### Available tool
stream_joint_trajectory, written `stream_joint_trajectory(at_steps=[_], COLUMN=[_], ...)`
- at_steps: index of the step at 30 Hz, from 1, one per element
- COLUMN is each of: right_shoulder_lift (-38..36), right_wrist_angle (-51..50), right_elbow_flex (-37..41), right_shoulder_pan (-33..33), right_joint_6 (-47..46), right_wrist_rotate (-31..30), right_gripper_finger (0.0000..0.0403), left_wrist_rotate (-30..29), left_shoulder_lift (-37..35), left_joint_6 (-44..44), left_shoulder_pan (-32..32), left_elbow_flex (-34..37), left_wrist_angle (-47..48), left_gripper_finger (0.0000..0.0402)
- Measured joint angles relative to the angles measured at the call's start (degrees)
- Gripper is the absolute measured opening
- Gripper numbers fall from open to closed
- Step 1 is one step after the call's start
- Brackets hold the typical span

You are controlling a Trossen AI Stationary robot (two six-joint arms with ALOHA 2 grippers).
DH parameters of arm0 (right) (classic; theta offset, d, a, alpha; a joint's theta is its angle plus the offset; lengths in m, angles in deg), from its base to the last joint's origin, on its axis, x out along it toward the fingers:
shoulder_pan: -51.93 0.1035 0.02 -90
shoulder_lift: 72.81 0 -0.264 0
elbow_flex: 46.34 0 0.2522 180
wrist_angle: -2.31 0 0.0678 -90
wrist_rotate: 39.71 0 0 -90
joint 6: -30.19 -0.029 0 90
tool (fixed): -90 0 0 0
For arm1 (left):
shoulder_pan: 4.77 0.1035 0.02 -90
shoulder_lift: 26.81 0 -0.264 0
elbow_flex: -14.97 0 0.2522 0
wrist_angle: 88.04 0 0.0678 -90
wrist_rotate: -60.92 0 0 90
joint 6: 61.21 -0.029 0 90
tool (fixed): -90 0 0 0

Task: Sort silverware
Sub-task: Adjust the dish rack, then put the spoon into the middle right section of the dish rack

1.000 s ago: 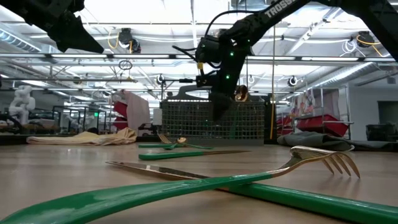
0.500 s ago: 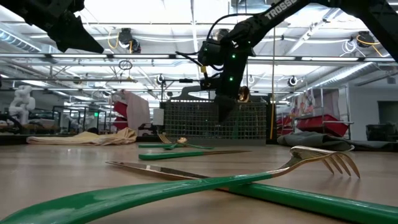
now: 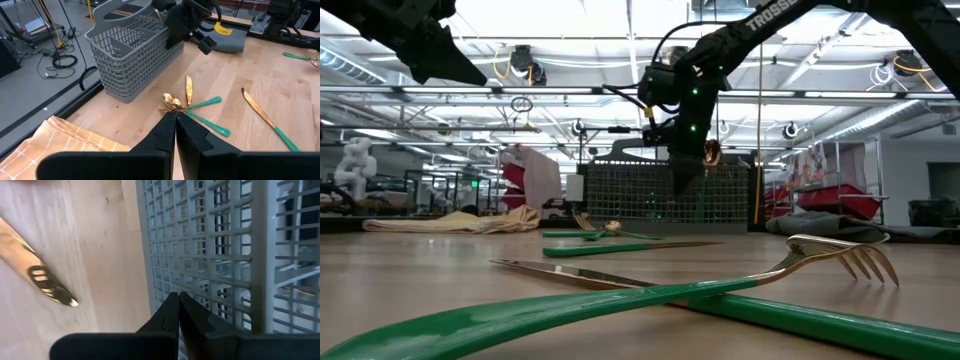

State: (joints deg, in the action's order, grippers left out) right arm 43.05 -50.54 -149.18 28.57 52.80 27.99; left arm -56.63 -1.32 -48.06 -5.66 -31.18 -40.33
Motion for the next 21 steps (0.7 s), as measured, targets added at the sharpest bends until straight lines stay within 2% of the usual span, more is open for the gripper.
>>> stream_joint_trajectory(at_steps=[8,12,14,17,21], right_shoulder_lift=[0.0,0.0,0.0,-0.02,-0.04], right_wrist_angle=[-0.77,-4.23,-5.74,-4.82,-3.06], right_elbow_flex=[-0.54,-3.22,-5.2,-7.32,-7.49], right_shoulder_pan=[5.1,9.01,10.68,12.07,12.13], right_joint_6=[2.1,0.92,-2.33,-10.82,-20.69], right_wrist_rotate=[-0.22,0.39,4.44,15.32,19.01], right_gripper_finger=[0.0,0.0003,0.0012,0.004,0.0097], left_wrist_rotate=[-0.02,-0.02,-0.02,-0.02,-0.02], left_shoulder_lift=[0.0,-0.01,0.0,0.0,0.0], left_joint_6=[-0.02,-0.02,-0.02,-0.02,-0.02], left_shoulder_pan=[0.0,0.0,0.02,0.01,0.01], left_elbow_flex=[0.0,0.0,0.0,0.0,0.0], left_wrist_angle=[0.0,-0.02,-0.02,0.0,-0.02], left_gripper_finger=[0.0021,0.0021,0.0021,0.0021,0.0021])
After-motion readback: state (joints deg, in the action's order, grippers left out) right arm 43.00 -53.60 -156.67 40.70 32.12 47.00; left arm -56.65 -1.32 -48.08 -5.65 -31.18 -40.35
